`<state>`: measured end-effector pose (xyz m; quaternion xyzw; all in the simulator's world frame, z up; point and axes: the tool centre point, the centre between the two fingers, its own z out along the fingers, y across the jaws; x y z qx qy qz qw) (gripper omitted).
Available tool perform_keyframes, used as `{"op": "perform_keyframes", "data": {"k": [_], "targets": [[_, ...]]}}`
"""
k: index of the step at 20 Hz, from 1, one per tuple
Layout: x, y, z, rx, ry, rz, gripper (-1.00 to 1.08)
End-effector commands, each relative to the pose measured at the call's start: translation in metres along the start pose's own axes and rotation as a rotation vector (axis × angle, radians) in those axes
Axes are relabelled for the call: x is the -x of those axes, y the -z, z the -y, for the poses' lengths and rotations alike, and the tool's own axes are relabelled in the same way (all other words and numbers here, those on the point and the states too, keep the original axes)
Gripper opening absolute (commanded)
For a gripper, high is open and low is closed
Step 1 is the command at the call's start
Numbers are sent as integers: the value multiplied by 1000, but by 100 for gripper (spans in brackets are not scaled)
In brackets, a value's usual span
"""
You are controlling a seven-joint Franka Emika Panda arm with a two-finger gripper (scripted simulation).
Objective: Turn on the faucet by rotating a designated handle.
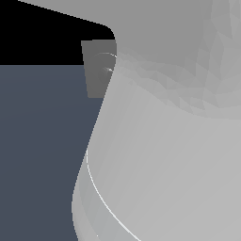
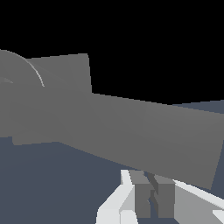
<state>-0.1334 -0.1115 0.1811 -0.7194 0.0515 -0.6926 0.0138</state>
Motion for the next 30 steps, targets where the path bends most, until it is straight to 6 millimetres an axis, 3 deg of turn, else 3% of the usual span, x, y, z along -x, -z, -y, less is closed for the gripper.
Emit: {"op": "perform_keyframes", "data": {"k": [1,30], "targets": [[-17,-1,-3,2,6,-21,-100],[-112,-1,-15,5,38,-39,-100]]}}
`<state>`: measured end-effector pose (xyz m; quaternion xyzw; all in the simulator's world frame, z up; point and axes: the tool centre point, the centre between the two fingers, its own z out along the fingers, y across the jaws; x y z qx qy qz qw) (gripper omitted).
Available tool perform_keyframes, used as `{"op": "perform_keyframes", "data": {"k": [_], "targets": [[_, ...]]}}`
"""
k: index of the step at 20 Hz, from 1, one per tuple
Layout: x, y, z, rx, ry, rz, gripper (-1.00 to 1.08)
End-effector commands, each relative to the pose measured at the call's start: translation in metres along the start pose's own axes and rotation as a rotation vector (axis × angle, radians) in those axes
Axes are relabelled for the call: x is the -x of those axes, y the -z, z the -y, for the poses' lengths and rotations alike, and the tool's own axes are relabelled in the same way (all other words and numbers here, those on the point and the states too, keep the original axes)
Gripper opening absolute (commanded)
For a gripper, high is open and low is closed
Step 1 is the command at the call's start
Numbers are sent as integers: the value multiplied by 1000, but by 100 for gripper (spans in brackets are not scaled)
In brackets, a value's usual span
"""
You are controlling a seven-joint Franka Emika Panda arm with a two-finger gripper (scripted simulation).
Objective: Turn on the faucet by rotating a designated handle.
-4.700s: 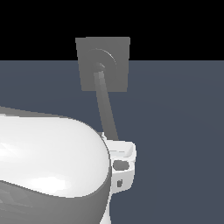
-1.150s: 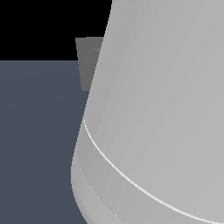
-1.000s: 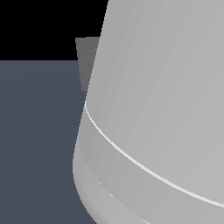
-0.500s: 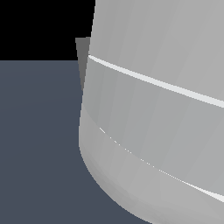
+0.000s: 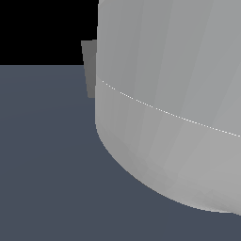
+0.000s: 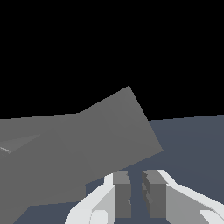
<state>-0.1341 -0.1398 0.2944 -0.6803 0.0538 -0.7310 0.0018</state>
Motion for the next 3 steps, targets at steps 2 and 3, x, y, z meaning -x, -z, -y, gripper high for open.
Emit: {"op": "perform_keyframes", "data": {"k": [2,3], "targets": [[-2,-5,2,-12,30,70,-100],[-2,-5,2,-12,30,70,-100]]}}
